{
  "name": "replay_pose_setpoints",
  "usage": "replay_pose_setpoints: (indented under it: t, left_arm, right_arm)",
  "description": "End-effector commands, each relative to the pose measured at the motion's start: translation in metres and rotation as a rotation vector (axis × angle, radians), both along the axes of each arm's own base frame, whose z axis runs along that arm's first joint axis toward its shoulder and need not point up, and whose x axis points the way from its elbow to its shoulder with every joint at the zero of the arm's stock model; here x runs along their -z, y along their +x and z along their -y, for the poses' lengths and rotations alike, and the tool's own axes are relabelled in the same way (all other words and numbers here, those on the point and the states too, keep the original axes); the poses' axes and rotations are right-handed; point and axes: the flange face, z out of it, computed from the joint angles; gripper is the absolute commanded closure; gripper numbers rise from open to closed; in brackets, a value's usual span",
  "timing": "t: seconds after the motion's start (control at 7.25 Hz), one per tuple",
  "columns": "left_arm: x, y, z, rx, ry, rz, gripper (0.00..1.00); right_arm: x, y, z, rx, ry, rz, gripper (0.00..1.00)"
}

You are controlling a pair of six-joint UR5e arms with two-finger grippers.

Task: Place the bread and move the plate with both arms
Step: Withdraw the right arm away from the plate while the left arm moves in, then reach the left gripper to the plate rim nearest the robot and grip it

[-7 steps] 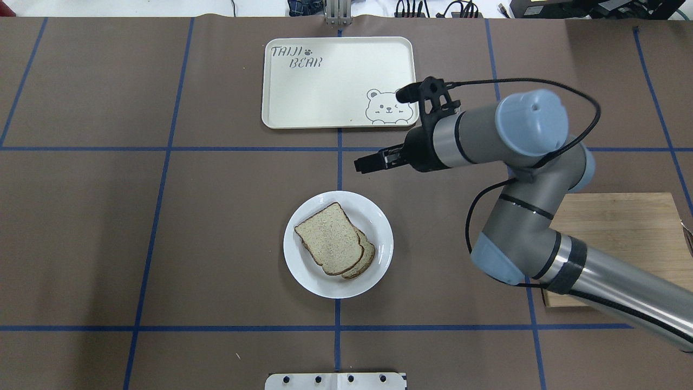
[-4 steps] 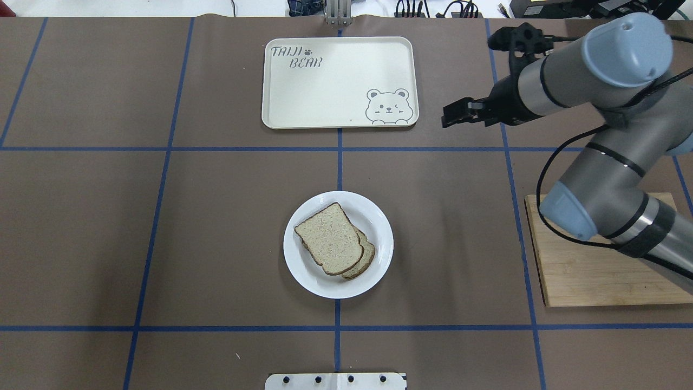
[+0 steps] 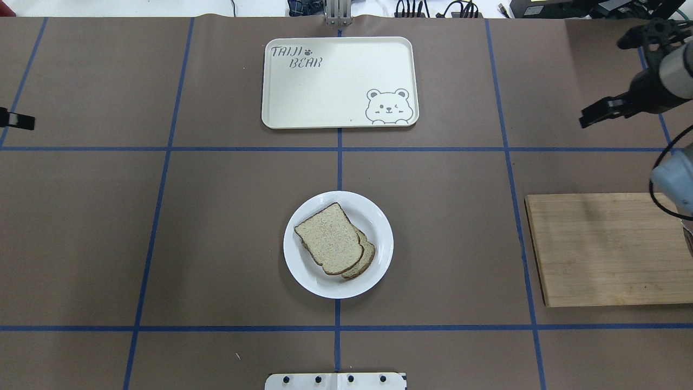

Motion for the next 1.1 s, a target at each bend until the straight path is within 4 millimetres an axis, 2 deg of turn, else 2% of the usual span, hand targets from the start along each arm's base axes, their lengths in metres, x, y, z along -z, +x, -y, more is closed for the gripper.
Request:
replay_pose_setpoints:
  t: [0.0,0.14,0.28,0.41,0.55,0.69,0.83,0.97]
  left_arm:
    - [0.045,0.098,0.0,0.001,-0.005,-0.052,0.02]
    - [0.067,0.151,-0.006,0.051,-0.061,-0.085,0.02]
    - [0.099,0.203,-0.018,0.081,-0.131,-0.155,0.01]
    - [0.112,0.263,-0.046,0.13,-0.102,-0.163,0.01]
    - [0.131,0.321,-0.084,0.11,-0.103,-0.192,0.02]
    - [0.131,0.341,-0.09,0.107,-0.21,-0.221,0.08]
    - [0.13,0.35,-0.1,0.103,-0.296,-0.244,0.12]
    - [0.131,0.363,-0.114,0.084,-0.303,-0.245,0.12]
  right_arm:
    - [-0.071,0.085,-0.029,0.07,-0.027,-0.037,0.0]
    - [-0.107,0.109,-0.057,0.068,-0.073,-0.048,0.0]
    - [-0.142,0.129,-0.086,0.039,-0.143,-0.075,0.0]
    - [-0.157,0.158,-0.104,0.026,-0.142,-0.065,0.0]
    - [-0.164,0.169,-0.114,0.042,-0.131,-0.045,0.0]
    - [-0.164,0.171,-0.115,0.038,-0.138,-0.028,0.0]
    - [-0.165,0.171,-0.114,0.037,-0.139,-0.028,0.0]
    - [-0.165,0.171,-0.114,0.037,-0.139,-0.028,0.0]
